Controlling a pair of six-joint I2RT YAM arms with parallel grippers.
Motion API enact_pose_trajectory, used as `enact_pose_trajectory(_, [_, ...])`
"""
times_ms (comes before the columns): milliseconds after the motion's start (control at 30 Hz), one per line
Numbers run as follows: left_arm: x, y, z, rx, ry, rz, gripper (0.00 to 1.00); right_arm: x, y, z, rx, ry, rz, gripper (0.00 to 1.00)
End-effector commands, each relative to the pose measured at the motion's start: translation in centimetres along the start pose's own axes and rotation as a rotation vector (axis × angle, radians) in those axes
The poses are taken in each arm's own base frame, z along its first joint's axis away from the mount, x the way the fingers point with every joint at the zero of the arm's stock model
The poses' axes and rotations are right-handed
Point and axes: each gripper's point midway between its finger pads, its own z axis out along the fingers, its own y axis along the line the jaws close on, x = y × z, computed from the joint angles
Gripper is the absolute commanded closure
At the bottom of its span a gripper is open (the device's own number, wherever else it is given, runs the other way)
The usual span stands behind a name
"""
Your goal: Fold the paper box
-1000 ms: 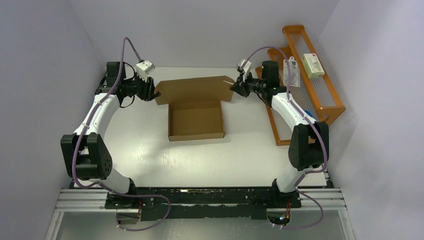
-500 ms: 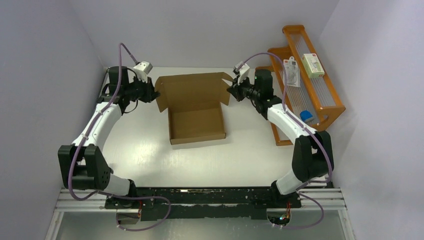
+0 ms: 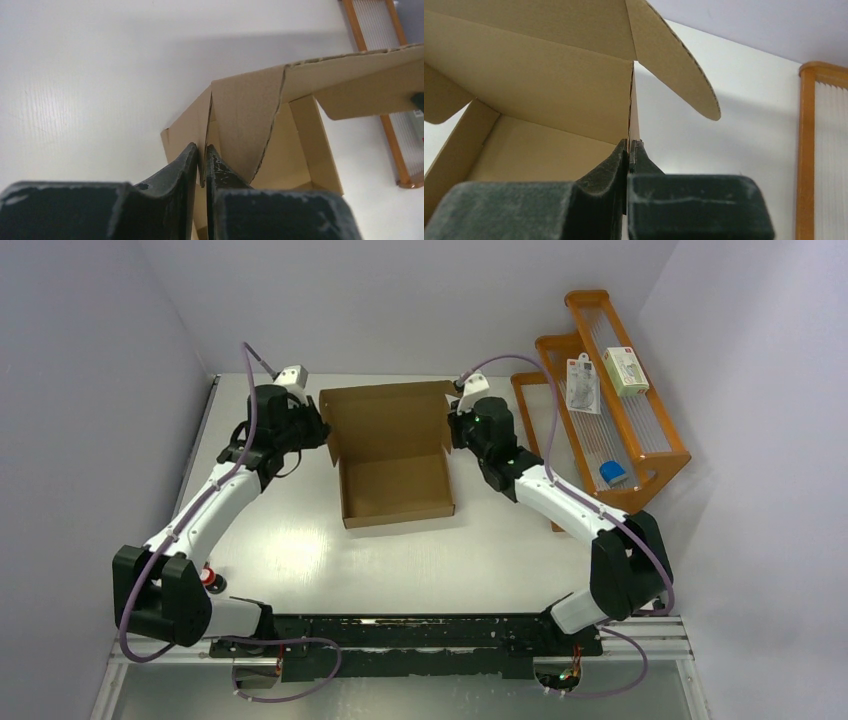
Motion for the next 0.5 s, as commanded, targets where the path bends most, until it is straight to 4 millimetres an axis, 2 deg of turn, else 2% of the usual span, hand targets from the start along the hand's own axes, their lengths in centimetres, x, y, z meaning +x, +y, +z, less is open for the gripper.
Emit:
enact_pose_trajectory(0, [-2.4,-2.0,-0.6,-0.002,-0.115,-0.114,0.85,-1.7,1.1,-0.6,0.068,-0.051,0.079,1.0])
enact_pose_trajectory(300, [-0.4,-3.2,-0.1,0.006,-0.093,-0.175,0.85,0.2,2.1,-0.5,0.149,-0.02,0.16,0.98])
enact_pose_trajectory(467, [1.0,-2.6,0.4,-0.034,-0.086,-0.194,0.85,1.4,2.4,-0.3,0.201,-0.003,0.192,0.97])
